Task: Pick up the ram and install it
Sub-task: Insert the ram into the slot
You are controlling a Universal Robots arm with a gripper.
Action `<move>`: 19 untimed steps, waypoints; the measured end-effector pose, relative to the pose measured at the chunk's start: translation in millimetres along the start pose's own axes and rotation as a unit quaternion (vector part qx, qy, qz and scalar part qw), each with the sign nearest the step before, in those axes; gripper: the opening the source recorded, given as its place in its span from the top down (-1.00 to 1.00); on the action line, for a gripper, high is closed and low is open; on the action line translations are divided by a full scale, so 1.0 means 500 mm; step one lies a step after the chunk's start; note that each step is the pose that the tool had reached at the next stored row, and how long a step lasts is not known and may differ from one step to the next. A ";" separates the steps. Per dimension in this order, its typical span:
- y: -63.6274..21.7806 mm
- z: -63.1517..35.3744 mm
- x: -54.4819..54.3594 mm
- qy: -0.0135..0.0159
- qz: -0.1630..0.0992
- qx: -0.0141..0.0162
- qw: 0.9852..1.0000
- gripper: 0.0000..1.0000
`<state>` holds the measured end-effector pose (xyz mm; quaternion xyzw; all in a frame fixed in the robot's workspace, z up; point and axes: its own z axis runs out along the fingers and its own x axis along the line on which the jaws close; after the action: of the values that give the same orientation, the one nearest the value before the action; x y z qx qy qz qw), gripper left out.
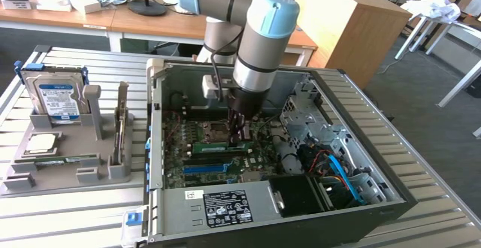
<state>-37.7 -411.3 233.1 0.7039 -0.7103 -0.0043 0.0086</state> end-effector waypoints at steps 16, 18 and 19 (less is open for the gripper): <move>-0.002 -0.001 0.000 0.001 0.000 -0.003 1.000 0.76; -0.003 -0.001 0.000 0.001 0.000 -0.003 1.000 0.76; -0.003 -0.001 0.000 0.001 0.000 -0.003 1.000 0.76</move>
<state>-36.4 -411.3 233.5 0.7035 -0.7106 -0.0057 0.0107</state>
